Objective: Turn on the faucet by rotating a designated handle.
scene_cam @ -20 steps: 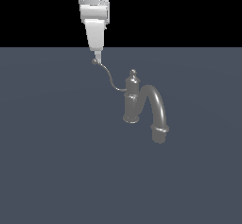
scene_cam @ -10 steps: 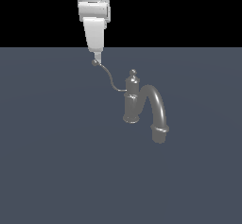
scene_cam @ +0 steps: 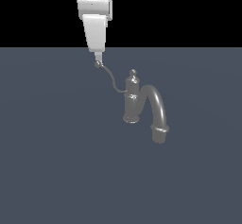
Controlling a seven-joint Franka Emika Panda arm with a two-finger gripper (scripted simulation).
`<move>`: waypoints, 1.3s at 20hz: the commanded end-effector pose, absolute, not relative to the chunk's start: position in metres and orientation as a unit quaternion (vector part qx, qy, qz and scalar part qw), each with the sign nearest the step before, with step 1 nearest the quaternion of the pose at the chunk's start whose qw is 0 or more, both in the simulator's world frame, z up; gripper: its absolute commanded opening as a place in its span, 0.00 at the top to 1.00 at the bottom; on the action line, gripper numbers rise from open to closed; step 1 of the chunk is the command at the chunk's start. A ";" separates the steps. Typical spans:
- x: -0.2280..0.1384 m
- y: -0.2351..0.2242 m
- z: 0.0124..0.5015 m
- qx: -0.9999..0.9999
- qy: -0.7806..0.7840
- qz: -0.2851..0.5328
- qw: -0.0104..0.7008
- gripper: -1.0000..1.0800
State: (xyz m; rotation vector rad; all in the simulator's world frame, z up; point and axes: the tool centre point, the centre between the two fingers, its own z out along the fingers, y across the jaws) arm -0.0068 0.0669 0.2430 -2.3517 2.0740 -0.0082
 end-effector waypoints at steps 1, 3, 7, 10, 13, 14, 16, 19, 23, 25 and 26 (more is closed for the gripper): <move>-0.018 0.068 0.242 -0.751 0.660 0.000 0.000 1.00; -0.025 0.067 0.242 -0.751 0.660 0.000 0.000 1.00; -0.024 0.062 0.244 -0.749 0.663 -0.004 0.003 1.00; -0.032 0.052 0.244 -0.749 0.663 -0.004 0.003 1.00; -0.041 0.043 0.243 -0.749 0.662 -0.003 0.002 1.00; -0.044 0.040 0.243 -0.749 0.662 -0.003 0.002 1.00; -0.049 0.033 0.243 -0.749 0.662 -0.003 0.002 1.00; -0.058 0.024 0.243 -0.750 0.662 -0.002 0.002 1.00; -0.070 0.011 0.242 -0.750 0.661 -0.001 0.001 1.00; -0.076 0.004 0.242 -0.750 0.661 -0.001 0.001 1.00; -0.079 0.001 0.242 -0.751 0.661 -0.001 0.001 1.00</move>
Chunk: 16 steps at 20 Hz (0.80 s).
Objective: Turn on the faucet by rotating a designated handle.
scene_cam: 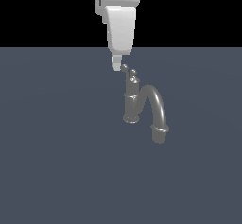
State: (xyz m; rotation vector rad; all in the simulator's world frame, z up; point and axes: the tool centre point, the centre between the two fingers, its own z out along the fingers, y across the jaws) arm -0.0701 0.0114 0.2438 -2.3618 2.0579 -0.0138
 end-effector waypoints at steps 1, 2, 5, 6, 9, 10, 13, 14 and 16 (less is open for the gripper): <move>-0.082 -0.003 0.242 -0.751 0.661 -0.001 0.001 1.00; -0.085 -0.006 0.242 -0.751 0.661 0.000 0.000 1.00; -0.091 -0.013 0.242 -0.751 0.660 0.000 0.000 1.00; -0.086 -0.003 0.244 -0.755 0.655 -0.003 0.002 1.00; -0.084 -0.021 0.244 -0.755 0.656 -0.002 0.002 1.00; -0.084 -0.026 0.243 -0.754 0.656 -0.002 0.002 1.00; -0.082 -0.043 0.243 -0.754 0.657 -0.002 0.002 1.00; -0.081 -0.049 0.243 -0.754 0.657 -0.002 0.001 1.00; -0.080 -0.060 0.243 -0.753 0.658 -0.001 0.001 1.00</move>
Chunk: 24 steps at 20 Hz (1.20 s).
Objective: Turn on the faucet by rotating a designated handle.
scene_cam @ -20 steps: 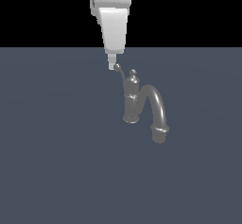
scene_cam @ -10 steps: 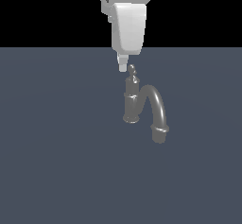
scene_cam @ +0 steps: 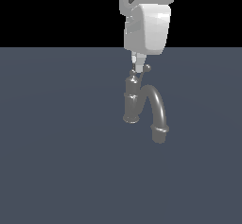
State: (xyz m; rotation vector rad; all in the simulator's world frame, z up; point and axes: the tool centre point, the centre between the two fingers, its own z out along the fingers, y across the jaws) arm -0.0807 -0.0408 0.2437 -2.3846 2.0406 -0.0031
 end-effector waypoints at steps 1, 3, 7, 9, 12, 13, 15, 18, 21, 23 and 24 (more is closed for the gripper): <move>-0.080 -0.066 0.243 -0.753 0.658 -0.001 0.001 1.00; -0.079 -0.077 0.243 -0.752 0.659 -0.001 0.001 1.00; -0.077 -0.098 0.242 -0.752 0.660 0.000 0.000 1.00; -0.075 -0.108 0.242 -0.751 0.660 0.000 0.000 1.00; -0.070 -0.090 0.244 -0.760 0.649 -0.001 0.002 1.00; -0.068 -0.092 0.244 -0.760 0.650 -0.001 0.002 1.00; -0.063 -0.097 0.244 -0.760 0.650 -0.001 0.002 1.00; -0.056 -0.104 0.243 -0.759 0.651 -0.001 0.002 1.00; -0.049 -0.111 0.243 -0.758 0.652 -0.001 0.001 1.00; -0.044 -0.116 0.243 -0.757 0.653 -0.001 0.001 1.00; -0.042 -0.118 0.243 -0.757 0.653 -0.001 0.001 1.00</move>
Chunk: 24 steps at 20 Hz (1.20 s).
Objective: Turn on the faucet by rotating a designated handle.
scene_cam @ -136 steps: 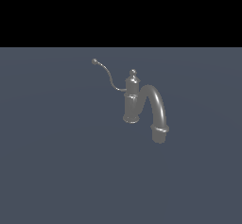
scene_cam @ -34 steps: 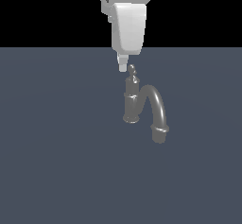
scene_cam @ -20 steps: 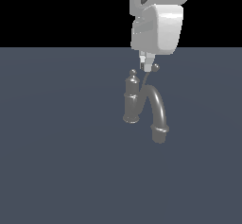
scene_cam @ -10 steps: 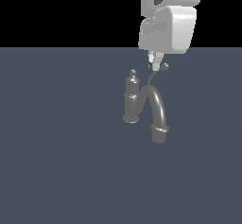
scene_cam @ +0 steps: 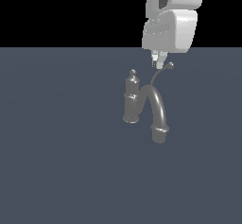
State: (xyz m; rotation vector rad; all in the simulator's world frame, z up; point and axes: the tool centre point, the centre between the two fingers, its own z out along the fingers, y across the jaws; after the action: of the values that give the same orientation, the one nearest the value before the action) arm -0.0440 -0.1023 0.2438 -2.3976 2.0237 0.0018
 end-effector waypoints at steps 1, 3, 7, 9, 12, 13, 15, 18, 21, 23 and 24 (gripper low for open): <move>-0.040 -0.120 0.243 -0.757 0.654 0.000 0.001 1.00; -0.035 -0.125 0.243 -0.756 0.654 0.000 0.001 1.00; -0.026 -0.134 0.243 -0.755 0.656 0.000 0.001 1.00; -0.021 -0.138 0.243 -0.755 0.656 0.000 0.001 1.00; -0.015 -0.145 0.242 -0.754 0.657 0.000 0.001 1.00; -0.013 -0.147 0.242 -0.754 0.657 0.000 0.001 1.00; -0.008 -0.151 0.242 -0.753 0.658 0.000 0.000 1.00; -0.002 -0.158 0.242 -0.752 0.659 0.000 0.000 1.00; 0.005 -0.165 0.242 -0.751 0.660 0.000 0.000 1.00; 0.009 -0.132 0.244 -0.767 0.642 0.003 0.005 1.00; 0.012 -0.132 0.244 -0.767 0.642 0.003 0.005 1.00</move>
State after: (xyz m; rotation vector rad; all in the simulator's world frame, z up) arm 0.0101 -0.1317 0.2440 -2.4026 2.0094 0.0105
